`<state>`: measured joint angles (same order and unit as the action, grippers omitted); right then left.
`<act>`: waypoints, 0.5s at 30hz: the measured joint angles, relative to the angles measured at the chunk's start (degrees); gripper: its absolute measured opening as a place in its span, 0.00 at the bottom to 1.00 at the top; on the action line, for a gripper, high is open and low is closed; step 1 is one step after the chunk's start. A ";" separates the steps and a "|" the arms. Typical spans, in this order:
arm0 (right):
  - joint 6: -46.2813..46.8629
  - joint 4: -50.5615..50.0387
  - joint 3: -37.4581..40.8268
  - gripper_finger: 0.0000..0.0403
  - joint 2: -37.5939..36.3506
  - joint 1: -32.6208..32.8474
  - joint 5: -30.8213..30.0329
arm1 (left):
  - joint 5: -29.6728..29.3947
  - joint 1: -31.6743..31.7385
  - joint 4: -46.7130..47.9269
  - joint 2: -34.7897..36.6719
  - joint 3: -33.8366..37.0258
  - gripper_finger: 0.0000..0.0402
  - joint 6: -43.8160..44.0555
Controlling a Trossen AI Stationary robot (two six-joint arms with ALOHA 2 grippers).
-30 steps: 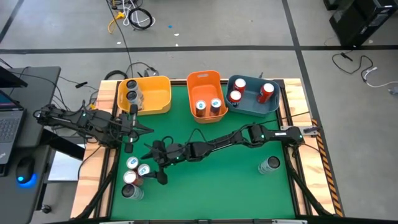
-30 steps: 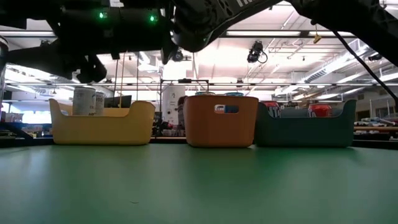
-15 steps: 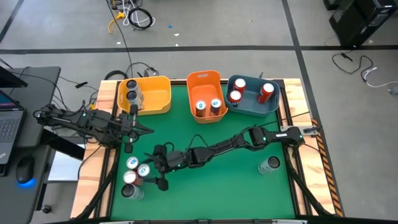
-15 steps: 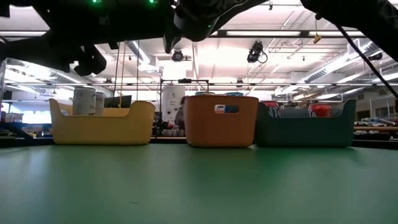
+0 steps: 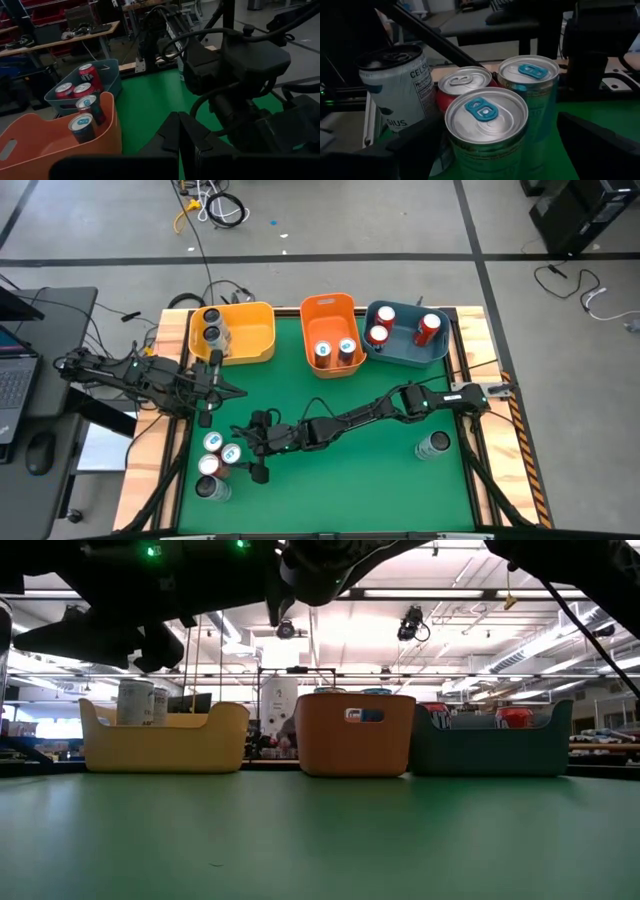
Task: Sort soda cans
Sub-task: Put the blue soda can into the orange bin
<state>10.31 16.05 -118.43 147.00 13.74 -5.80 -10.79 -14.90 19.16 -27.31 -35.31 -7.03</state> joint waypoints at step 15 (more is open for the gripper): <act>-0.50 -0.28 -0.02 0.88 0.02 -0.74 3.07 | 0.00 0.00 -0.01 0.02 0.00 0.00 -0.35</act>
<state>9.80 15.77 -118.45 147.02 12.99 -2.73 -10.79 -14.90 19.15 -27.29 -35.31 -7.38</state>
